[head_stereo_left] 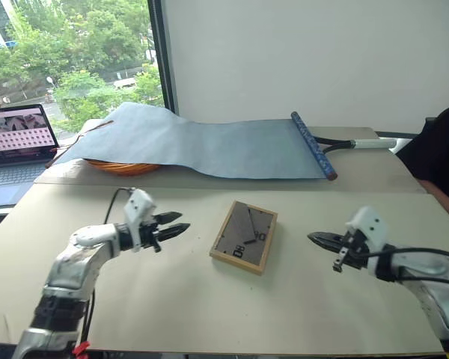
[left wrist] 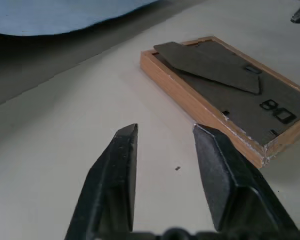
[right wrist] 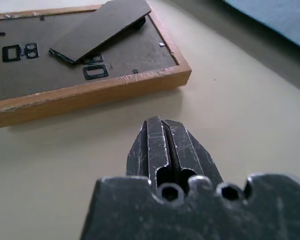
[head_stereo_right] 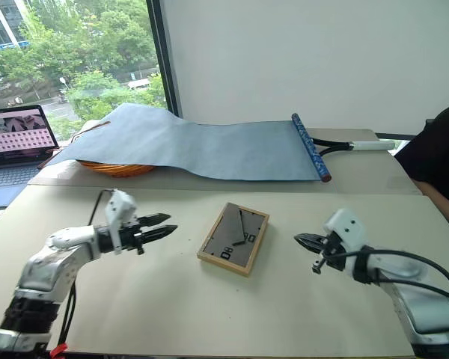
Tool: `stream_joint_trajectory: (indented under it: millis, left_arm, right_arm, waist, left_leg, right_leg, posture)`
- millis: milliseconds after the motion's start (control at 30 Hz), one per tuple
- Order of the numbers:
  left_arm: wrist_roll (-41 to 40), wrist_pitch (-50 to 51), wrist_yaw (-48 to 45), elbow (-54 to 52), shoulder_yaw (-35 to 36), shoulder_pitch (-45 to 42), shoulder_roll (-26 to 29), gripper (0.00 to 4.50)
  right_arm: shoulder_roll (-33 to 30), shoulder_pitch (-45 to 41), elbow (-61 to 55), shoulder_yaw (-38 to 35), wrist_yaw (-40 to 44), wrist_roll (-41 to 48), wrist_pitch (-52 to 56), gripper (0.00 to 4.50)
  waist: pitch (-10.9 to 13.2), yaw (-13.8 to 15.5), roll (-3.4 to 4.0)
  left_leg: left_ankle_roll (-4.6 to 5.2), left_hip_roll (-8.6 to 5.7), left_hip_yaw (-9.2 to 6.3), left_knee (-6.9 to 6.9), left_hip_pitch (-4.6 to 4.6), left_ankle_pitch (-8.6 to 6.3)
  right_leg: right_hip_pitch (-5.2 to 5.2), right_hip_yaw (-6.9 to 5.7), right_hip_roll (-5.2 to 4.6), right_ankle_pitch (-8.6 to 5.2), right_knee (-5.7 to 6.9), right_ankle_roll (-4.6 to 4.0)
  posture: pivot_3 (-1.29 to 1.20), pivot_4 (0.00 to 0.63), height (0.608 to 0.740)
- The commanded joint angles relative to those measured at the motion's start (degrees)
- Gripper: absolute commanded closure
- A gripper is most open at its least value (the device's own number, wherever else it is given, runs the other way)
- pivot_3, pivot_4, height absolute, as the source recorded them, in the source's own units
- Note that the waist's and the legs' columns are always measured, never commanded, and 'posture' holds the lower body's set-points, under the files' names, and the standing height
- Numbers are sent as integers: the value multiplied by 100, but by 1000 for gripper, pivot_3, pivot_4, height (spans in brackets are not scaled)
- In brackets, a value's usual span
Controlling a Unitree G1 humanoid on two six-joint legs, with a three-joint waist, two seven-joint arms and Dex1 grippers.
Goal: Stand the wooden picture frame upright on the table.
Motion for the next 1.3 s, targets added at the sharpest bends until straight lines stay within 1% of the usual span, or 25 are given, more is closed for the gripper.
stream_joint_trajectory:
  millis: [33,67,133,233,333,400,533,667,900,1100,1133,1200,1267,1300]
  left_arm:
    - [604,-340,53,401,-614,-380,-250,4196]
    - [786,-478,73,533,-768,-464,-308,4461]
    - [1010,-620,60,663,-949,-572,-354,4461]
    - [1016,-580,41,726,-984,-644,-506,4461]
    - [957,-368,-110,522,-1033,-545,-548,4461]
    - [889,-141,-308,230,-1074,-351,-420,4461]
    - [825,258,-554,-256,-1028,83,-7,4461]
    - [782,416,-564,-489,-882,448,334,4461]
    - [752,484,-389,-493,-669,701,483,4461]
    - [664,631,-299,-504,-631,752,399,4461]
    - [592,782,-209,-477,-527,735,363,4461]
    - [248,1435,89,-466,-108,702,255,4461]
    - [-337,2413,461,-534,610,666,108,4461]
    - [-420,3133,743,-618,904,615,150,4215]
  right_arm:
    - [146,-572,628,548,-45,-554,-179,4500]
    - [190,-721,843,741,-40,-734,-254,4500]
    - [345,-959,1220,977,-28,-938,-385,4500]
    - [673,-1272,1731,1223,24,-1113,-685,4500]
    - [1032,-1515,2090,1419,81,-1240,-935,4500]
    - [1246,-1609,2135,1502,159,-1246,-977,4500]
    - [1447,-1547,1904,1590,311,-1228,-855,4500]
    - [1381,-1275,1376,1709,497,-1181,-516,4500]
    - [1019,-788,318,1842,609,-1144,347,4500]
    - [1051,-741,133,1865,531,-1149,647,4500]
    - [1038,-746,129,1839,521,-1151,669,4500]
    - [964,-731,120,1733,495,-1162,674,4500]
    - [796,-675,107,1541,513,-1147,647,4500]
    - [679,-640,120,1410,528,-1134,608,4500]
  waist:
    - [0,2,0]
    - [0,4,0]
    - [1,10,0]
    - [0,-7,0]
    - [0,-32,1]
    - [-1,-42,2]
    - [-3,-65,6]
    - [-6,-57,10]
    - [-21,-42,14]
    - [-38,-52,12]
    - [-39,-50,12]
    - [-39,-48,12]
    - [-39,-42,12]
    - [-39,-38,11]
  left_leg:
    - [1,-1,0,-1,-2,-1]
    - [2,-2,-1,-3,-8,-1]
    - [2,-2,-2,-2,-11,0]
    - [2,-2,-2,-4,-11,0]
    - [1,-1,-2,-2,-6,0]
    - [1,-1,-5,-2,-5,1]
    - [1,-1,-5,-8,1,0]
    - [1,0,-6,-8,4,0]
    - [1,0,-6,-8,12,-1]
    - [1,1,-5,-9,23,-1]
    - [1,1,-5,-9,23,-1]
    - [1,1,-5,-9,23,-1]
    - [1,1,-6,-8,23,-1]
    - [1,1,-6,-8,22,-1]
  right_leg:
    - [-2,0,0,1,0,-3]
    - [-7,0,0,2,0,-4]
    - [-11,-1,0,3,0,-6]
    - [-11,-2,0,3,1,-6]
    - [-6,-2,0,4,3,-6]
    - [-5,-5,0,4,5,-6]
    - [-1,-6,0,3,6,-8]
    - [1,-8,0,2,6,-9]
    - [6,-9,0,-4,5,-4]
    - [12,-9,0,-12,5,3]
    - [13,-9,0,-12,5,3]
    - [13,-9,0,-12,6,3]
    - [11,-9,0,-13,6,6]
    - [11,-9,0,-15,6,8]
  posture:
    - [0,150,673]
    - [0,150,673]
    - [0,150,673]
    - [0,150,673]
    - [0,150,673]
    - [0,150,673]
    - [0,150,673]
    - [0,150,673]
    - [0,150,673]
    - [0,150,673]
    - [0,150,673]
    - [0,150,673]
    - [0,150,673]
    - [0,150,673]
